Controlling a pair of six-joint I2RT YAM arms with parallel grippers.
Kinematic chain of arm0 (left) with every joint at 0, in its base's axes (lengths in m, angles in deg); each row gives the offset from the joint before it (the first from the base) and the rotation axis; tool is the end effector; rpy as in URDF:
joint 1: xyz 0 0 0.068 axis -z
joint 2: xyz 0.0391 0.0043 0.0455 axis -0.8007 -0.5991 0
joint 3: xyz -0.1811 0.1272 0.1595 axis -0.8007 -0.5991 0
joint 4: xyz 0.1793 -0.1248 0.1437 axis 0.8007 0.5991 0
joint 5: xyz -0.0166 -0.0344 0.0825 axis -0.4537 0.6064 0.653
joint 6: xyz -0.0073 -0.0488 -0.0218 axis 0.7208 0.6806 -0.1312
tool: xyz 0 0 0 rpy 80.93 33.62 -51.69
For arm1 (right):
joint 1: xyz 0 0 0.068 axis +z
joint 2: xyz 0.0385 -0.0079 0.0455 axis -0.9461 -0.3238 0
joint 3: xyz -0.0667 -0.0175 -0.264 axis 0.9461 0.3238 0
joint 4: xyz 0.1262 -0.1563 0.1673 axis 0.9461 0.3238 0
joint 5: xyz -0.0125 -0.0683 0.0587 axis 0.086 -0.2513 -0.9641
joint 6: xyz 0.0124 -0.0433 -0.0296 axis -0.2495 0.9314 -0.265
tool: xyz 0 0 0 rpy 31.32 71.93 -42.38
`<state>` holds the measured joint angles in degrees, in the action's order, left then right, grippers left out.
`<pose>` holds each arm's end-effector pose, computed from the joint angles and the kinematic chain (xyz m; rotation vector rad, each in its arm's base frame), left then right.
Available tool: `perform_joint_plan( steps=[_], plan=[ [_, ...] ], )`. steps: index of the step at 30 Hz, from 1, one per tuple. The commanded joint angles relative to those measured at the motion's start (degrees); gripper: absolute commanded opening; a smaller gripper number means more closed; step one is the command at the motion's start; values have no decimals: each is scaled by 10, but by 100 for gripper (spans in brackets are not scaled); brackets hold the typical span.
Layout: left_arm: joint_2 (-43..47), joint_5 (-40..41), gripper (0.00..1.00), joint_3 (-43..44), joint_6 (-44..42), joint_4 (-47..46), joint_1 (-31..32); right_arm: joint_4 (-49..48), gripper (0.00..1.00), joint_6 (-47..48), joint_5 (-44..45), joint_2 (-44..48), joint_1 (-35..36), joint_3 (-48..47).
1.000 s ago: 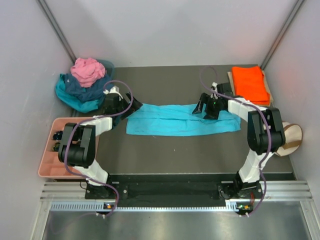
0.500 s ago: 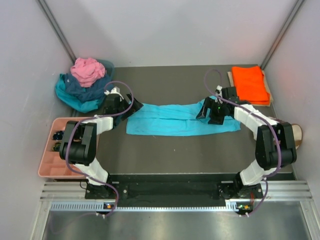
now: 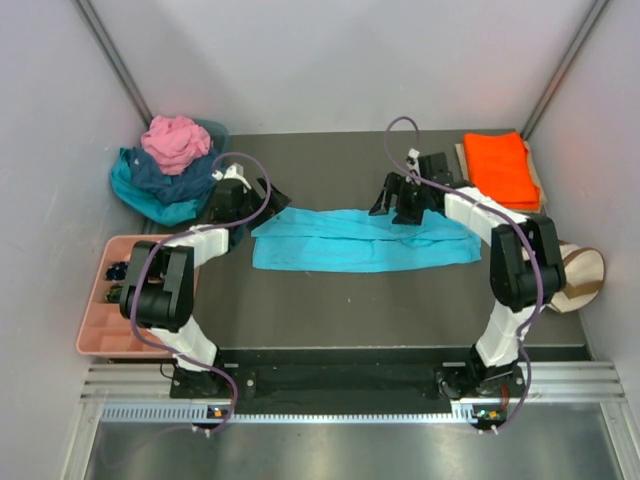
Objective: Fold and stack the t-shirts
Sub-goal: Fold the tshirt
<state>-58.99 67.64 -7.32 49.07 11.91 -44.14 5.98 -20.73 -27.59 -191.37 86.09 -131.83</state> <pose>0.3527 -0.0640 0.1911 -0.4749 2.1026 -0.7550 0.3683 0.1134 0.2117 0.1232 2.5272 0.8382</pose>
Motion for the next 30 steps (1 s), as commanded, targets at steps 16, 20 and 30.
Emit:
perform_joint_plan(
  steps=[16, 20, 30],
  plan=[
    [48, 3, 97, -15, -10, -10, 2, 3, 80, -2, -11, -154, 99, -160],
    [51, 4, 97, -19, -10, -10, 2, 5, 80, -2, -13, -155, 102, -156],
    [41, 1, 97, -28, -3, -21, 2, 3, 80, 1, -11, -108, 108, -88]
  ],
)
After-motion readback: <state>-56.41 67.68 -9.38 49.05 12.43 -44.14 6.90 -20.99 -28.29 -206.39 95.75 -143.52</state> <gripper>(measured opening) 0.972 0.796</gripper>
